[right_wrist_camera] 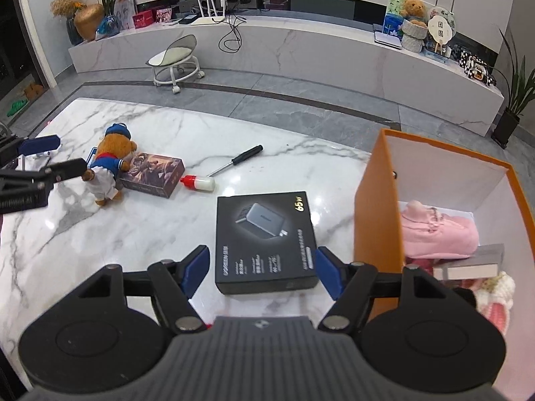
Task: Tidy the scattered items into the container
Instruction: 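Move both open tools back toward the table items, then grasp the brown plush bear in sailor outfit with the left tool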
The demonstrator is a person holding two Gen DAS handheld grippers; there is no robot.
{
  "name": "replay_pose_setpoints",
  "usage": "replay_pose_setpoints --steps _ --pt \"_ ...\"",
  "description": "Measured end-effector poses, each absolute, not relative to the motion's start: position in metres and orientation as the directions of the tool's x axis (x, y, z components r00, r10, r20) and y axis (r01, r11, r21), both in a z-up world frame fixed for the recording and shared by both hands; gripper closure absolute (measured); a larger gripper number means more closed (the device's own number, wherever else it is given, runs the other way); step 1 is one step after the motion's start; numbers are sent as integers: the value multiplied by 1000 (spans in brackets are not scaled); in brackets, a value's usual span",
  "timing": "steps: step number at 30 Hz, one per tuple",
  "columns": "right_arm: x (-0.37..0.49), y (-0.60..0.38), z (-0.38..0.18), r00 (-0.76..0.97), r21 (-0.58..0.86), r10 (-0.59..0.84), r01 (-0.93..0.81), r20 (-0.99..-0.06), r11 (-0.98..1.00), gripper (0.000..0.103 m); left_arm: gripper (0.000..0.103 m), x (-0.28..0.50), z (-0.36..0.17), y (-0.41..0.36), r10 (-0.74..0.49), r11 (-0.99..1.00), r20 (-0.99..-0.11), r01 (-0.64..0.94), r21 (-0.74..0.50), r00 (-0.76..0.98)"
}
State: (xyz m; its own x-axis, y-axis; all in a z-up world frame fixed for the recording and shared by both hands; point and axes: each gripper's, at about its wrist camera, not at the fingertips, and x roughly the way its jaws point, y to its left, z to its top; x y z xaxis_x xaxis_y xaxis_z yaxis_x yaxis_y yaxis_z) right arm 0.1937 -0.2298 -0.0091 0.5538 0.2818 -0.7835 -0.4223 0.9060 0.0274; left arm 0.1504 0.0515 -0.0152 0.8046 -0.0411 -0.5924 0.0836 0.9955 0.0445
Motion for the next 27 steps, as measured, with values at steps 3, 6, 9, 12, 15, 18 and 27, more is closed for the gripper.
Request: replay_pose_setpoints --steps 3,6,9,12,15,18,27 --pt "194 -221 -14 567 32 300 -433 -767 901 31 11 158 -29 67 -31 999 -617 48 11 787" --pt "193 -213 -17 574 45 335 -458 -747 888 32 11 168 -40 77 -35 999 -643 42 -4 765" --pt "191 -207 -20 581 36 344 -476 -738 879 32 11 176 -48 86 -41 999 -656 52 -3 754" --pt "193 -204 -24 588 31 342 -474 -733 880 32 11 181 -55 92 -54 998 -665 64 -9 745" --pt "197 -202 -30 583 34 337 -468 -740 883 32 11 186 -64 97 -80 997 -672 73 -39 736" --pt "199 -200 -37 574 33 334 -470 -747 882 32 11 189 -72 99 -103 995 -682 80 -64 724" --pt "208 -191 -50 583 43 333 -454 -741 890 32 12 198 -85 101 -115 993 -700 72 -90 704"
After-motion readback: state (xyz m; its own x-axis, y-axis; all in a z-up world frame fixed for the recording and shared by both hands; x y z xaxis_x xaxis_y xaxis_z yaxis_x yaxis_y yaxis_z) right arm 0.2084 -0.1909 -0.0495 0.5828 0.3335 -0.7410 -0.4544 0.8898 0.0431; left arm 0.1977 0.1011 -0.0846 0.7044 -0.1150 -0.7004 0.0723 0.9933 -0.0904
